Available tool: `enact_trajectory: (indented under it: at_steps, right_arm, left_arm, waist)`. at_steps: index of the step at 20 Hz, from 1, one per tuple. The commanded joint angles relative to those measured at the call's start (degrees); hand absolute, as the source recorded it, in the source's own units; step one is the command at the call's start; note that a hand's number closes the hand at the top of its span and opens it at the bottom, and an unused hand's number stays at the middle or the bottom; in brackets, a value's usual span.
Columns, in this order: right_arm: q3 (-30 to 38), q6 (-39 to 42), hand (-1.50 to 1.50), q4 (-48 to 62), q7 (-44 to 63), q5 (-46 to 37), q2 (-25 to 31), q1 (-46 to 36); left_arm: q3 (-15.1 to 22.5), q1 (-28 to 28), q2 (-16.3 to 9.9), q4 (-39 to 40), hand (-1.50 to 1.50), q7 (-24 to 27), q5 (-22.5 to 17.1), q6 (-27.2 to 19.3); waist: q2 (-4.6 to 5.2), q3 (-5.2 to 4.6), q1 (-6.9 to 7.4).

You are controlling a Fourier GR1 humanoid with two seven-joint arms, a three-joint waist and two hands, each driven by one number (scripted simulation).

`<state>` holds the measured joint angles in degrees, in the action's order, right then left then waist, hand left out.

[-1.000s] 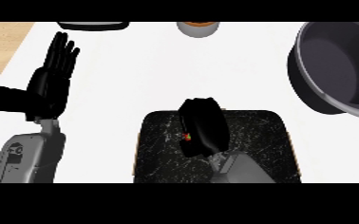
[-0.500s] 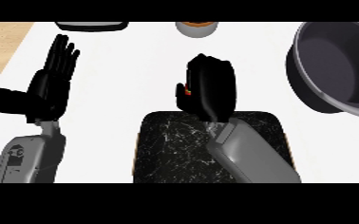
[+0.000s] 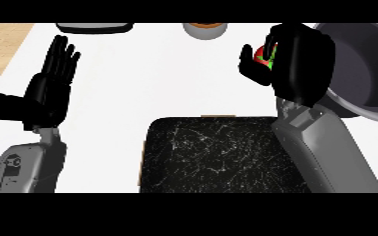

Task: Pick the tomato from the tray and place it in the pot

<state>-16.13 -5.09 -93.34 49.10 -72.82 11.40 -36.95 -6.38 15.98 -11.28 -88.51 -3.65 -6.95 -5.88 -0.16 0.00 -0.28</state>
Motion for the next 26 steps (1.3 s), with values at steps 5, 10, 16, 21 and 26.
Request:
enact_trajectory:
  at_steps: [5, 10, 16, 21, 26]
  right_arm:
    - [15.4, 2.7, 1.5, -4.0, -11.4, 12.7, 12.6, 10.0]
    - [23.6, -0.8, 1.5, 4.5, -19.7, 16.9, 16.7, 10.5]
    - [32.3, -8.1, 1.5, 22.9, -37.8, 26.1, 21.7, 8.6]
    - [34.0, -12.3, 1.5, 37.6, -47.5, 25.8, 23.7, 4.6]
    - [34.3, -15.8, 1.5, 51.4, -49.2, 23.7, 24.2, -3.9]
  left_arm:
    - [0.3, -1.1, 0.1, -0.5, 0.0, 0.2, 0.7, 0.4]
    - [0.1, -1.1, -0.5, -5.2, 0.0, -3.9, -0.7, 0.9]
    - [-1.0, 3.2, -0.5, 2.3, 0.0, -0.7, -0.1, 1.2]
    - [-0.6, 1.7, 0.7, 1.8, 0.0, 1.3, -0.3, 1.9]
    - [-1.2, 2.1, 0.1, 2.7, 0.0, 1.9, -0.2, 2.4]
  waist:
    - [0.08, 0.04, -0.17]
    - [0.12, 0.03, 0.45]
    - [0.55, 0.07, 0.71]
    - [0.5, 0.05, 1.16]
    - [0.6, 0.05, 1.57]
